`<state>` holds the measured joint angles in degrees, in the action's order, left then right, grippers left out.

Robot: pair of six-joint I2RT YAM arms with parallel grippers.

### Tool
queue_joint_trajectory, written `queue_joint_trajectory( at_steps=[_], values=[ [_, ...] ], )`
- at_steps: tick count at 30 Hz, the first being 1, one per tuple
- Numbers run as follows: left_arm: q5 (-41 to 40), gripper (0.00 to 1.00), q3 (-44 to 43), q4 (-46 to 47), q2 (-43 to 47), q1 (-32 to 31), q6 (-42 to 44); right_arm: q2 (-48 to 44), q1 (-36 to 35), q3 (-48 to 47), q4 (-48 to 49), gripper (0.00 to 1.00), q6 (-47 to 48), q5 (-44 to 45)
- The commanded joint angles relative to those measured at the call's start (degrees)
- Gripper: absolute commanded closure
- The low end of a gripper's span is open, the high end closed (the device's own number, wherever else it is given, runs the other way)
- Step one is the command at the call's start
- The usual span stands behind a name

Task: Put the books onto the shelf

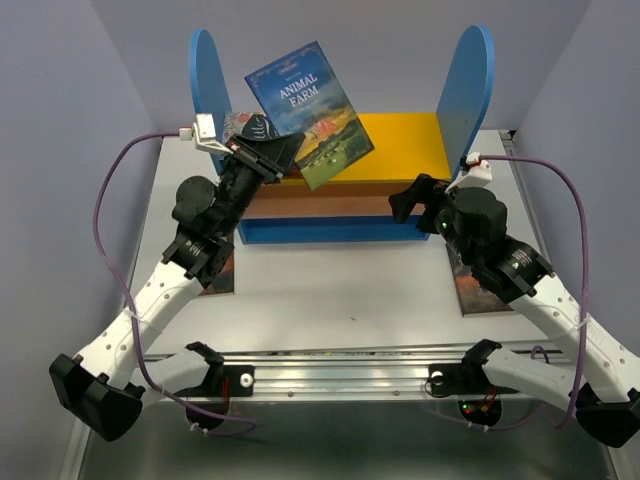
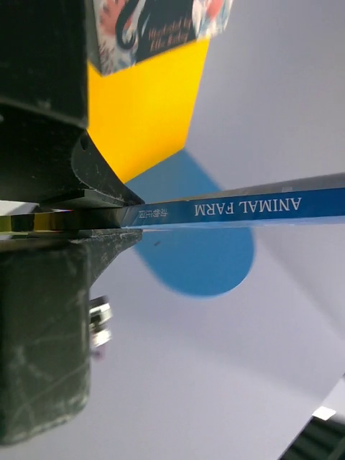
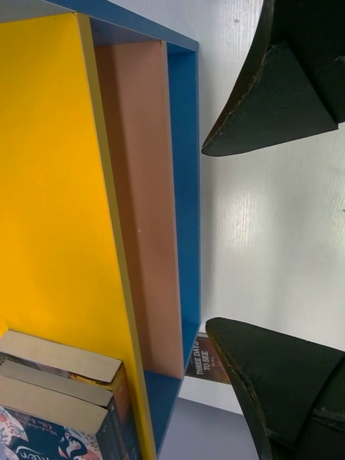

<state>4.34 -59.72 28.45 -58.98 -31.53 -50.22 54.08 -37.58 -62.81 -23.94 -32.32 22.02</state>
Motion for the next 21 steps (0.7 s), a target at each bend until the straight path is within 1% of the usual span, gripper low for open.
queue_joint_trajectory(
  at_steps=[1, 2, 4, 5, 6, 8, 9, 11, 12, 13, 14, 17, 18, 19, 21],
  values=[
    [-27.1, 1.00, -7.2, -3.5, -3.0, -5.2, -1.5, -0.7, -0.2, -1.5, 0.4, 0.00, 0.9, 0.2],
    [-36.3, 1.00, -8.9, -5.1, -3.7, -7.6, -3.8, -0.6, -0.2, -1.8, 0.3, 0.00, 0.9, 0.0],
    [-45.3, 1.00, -10.8, -8.5, -5.2, -9.9, -6.4, -0.4, -0.2, -2.2, -0.1, 0.00, 0.9, -0.7],
    [-48.3, 1.00, -11.7, -10.8, -6.6, -10.7, -7.5, -0.2, -0.2, -2.5, -0.2, 0.00, 0.9, -1.0],
    [-52.4, 1.00, -12.9, -10.9, -7.3, -12.1, -8.4, 0.0, -0.2, -2.8, -0.2, 0.00, 0.9, -1.5],
    [-56.4, 1.00, -14.3, -13.0, -9.2, -13.7, -10.0, 0.1, -0.2, -2.9, -0.4, 0.00, 0.9, -1.7],
    [-59.8, 1.00, -15.7, -13.9, -9.8, -14.5, -10.9, 0.2, -0.2, -3.0, -0.3, 0.00, 0.9, -1.9],
    [-63.6, 1.00, -16.9, -17.4, -11.9, -16.5, -14.2, 0.4, -0.2, -3.1, -0.4, 0.00, 0.8, -2.3],
    [-67.8, 1.00, -17.5, -19.3, -12.4, -17.0, -16.4, 0.5, -0.2, -3.1, -0.3, 0.00, 0.8, -2.4],
    [-69.6, 1.00, -18.4, -21.1, -12.9, -17.5, -18.6, 0.6, -0.2, -3.1, -0.5, 0.00, 0.8, -2.7],
    [-70.7, 1.00, -18.8, -24.9, -13.5, -17.9, -23.2, 0.7, -0.2, -3.1, -0.5, 0.00, 0.8, -2.8],
    [-72.7, 1.00, -18.9, -28.2, -14.4, -18.0, -26.7, 0.9, -0.2, -3.4, -0.6, 0.00, 0.9, -2.8],
    [-73.7, 1.00, -19.6, -30.4, -14.7, -18.0, -30.2, 1.2, -0.2, -3.5, -0.6, 0.00, 0.9, -2.7],
    [-74.6, 1.00, -20.1, -34.7, -15.4, -18.0, -32.4, 1.4, -0.2, -3.6, -0.6, 0.00, 0.9, -2.7],
    [-75.8, 1.00, -21.8, -40.0, -16.2, -18.0, -39.0, 2.1, -0.2, -3.7, -0.7, 0.00, 0.9, -2.9]
  ],
)
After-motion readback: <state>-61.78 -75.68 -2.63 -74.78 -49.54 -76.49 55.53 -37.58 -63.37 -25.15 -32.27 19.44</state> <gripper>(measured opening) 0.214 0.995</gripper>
